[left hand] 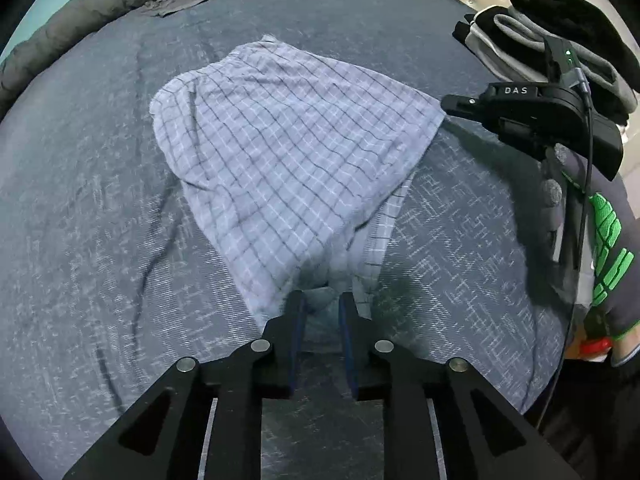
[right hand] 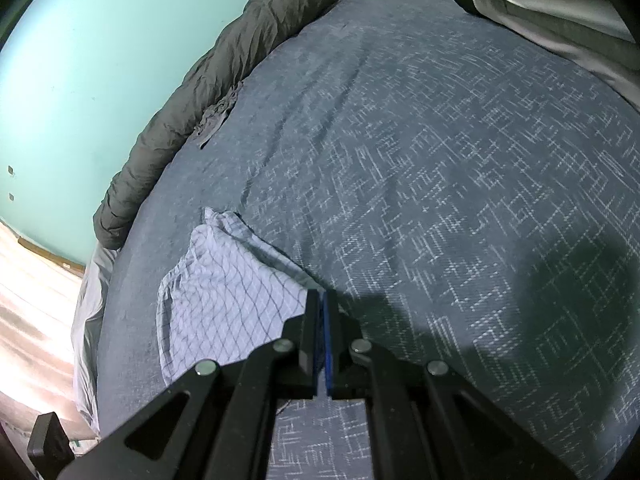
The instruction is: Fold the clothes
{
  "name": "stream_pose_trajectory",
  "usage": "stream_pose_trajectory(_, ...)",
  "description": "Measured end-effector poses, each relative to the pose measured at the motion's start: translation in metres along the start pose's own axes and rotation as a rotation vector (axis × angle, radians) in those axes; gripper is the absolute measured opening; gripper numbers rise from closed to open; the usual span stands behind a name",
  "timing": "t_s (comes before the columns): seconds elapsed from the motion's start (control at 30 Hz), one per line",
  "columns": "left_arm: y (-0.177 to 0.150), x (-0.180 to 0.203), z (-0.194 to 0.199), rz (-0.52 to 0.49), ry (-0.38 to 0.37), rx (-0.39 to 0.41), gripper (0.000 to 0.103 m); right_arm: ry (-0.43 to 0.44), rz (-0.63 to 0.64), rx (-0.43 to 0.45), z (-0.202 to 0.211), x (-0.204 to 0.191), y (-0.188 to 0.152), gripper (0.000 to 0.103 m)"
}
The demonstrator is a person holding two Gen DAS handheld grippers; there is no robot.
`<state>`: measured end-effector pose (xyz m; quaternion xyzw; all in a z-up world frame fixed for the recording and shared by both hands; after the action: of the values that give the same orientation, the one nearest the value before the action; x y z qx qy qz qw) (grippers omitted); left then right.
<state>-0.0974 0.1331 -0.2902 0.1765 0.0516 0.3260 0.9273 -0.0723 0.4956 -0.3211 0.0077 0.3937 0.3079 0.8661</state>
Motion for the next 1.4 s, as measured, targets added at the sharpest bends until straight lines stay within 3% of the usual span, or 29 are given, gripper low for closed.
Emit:
stream_pose_trajectory(0.17, -0.003, 0.008, -0.009, -0.026, 0.023, -0.014, 0.019, 0.001, -0.008, -0.001, 0.000, 0.002, 0.001, 0.001)
stream_pose_trajectory(0.3, -0.007, 0.009, -0.008, -0.055, 0.029, -0.010, 0.000, 0.004, -0.011, 0.001, 0.000, 0.002, 0.001, 0.001)
stream_pose_trajectory(0.73, -0.023, 0.007, 0.019, -0.050, 0.017, 0.043, 0.000, 0.008, -0.027, 0.003, 0.000, 0.003, 0.000, 0.001)
stream_pose_trajectory(0.77, -0.020, 0.008, 0.017, -0.048, 0.025, 0.043, 0.003, 0.007, -0.024, 0.003, 0.000, 0.002, -0.001, 0.001)
stream_pose_trajectory(0.83, -0.014, 0.010, 0.013, -0.045, 0.041, 0.043, 0.017, 0.008, -0.021, 0.002, -0.001, 0.001, -0.001, 0.001)
stream_pose_trajectory(0.9, -0.009, 0.012, 0.008, -0.042, 0.057, 0.043, 0.041, 0.008, -0.020, 0.001, -0.001, 0.001, -0.001, 0.001)
stream_pose_trajectory(1.03, -0.002, 0.014, -0.001, -0.045, 0.082, 0.038, 0.042, 0.009, -0.024, 0.001, 0.000, 0.002, 0.000, 0.001)
stream_pose_trajectory(1.07, -0.003, 0.014, -0.004, -0.050, 0.084, 0.035, 0.041, 0.010, -0.025, 0.001, 0.000, 0.002, 0.001, 0.001)
stream_pose_trajectory(1.17, -0.007, 0.012, -0.011, -0.068, 0.102, 0.025, 0.015, 0.010, -0.027, 0.001, 0.000, 0.003, 0.001, 0.001)
stream_pose_trajectory(1.4, -0.016, 0.006, -0.005, -0.063, 0.097, 0.061, 0.004, 0.010, -0.032, 0.002, 0.001, 0.005, 0.001, 0.001)
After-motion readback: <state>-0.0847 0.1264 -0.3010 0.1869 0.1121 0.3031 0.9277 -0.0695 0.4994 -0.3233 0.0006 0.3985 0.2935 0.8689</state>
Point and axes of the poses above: each gripper's, at about its wrist camera, not at the fingertips, and z roughly against the way its jaws point, x to its right, y to its top, the point moved 1 cm from there along -z, roughly the way its jaws point, and after that the axes turned 14 degrees about -z, right-handed, at the moved point
